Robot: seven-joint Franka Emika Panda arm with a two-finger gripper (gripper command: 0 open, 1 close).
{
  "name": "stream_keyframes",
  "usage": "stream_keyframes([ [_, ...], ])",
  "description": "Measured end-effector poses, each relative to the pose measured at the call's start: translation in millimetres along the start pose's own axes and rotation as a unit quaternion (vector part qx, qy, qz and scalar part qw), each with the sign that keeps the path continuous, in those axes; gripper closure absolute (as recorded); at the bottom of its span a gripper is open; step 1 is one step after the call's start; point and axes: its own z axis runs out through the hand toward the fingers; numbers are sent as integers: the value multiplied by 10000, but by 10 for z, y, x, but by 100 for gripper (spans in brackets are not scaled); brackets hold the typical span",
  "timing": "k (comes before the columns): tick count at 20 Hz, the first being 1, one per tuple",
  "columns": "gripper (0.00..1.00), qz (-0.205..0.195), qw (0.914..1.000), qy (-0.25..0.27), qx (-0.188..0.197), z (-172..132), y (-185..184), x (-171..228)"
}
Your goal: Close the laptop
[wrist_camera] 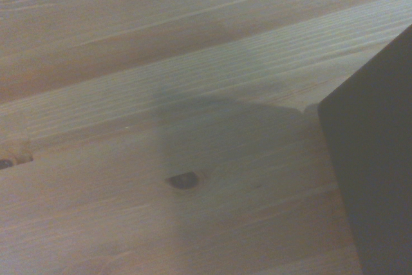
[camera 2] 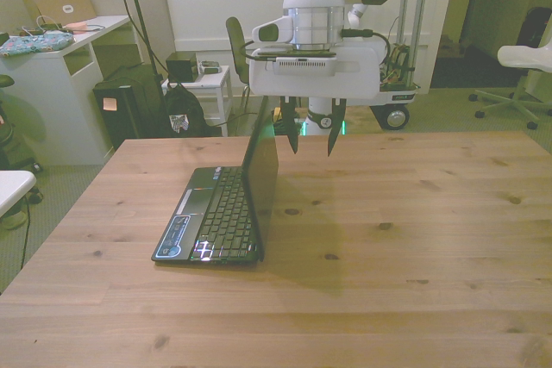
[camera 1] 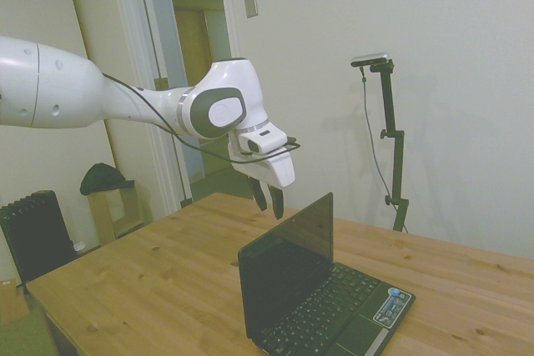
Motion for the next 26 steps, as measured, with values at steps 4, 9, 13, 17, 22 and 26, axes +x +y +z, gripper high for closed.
stream_keyframes([
  [4, 100, 20, 10000, -16, 11, 1, 22, 30],
  [9, 100, 86, 10000, -24, -39, -2, 152, 133],
  [13, 100, 178, 9998, -55, -63, -100, 447, 180],
  [17, 100, 291, 9995, -57, -48, -195, 835, 294],
  [22, 100, 504, 9986, -136, -67, -146, 1368, 667],
  [26, 100, 691, 9974, -160, -153, -33, 1883, 1039],
])
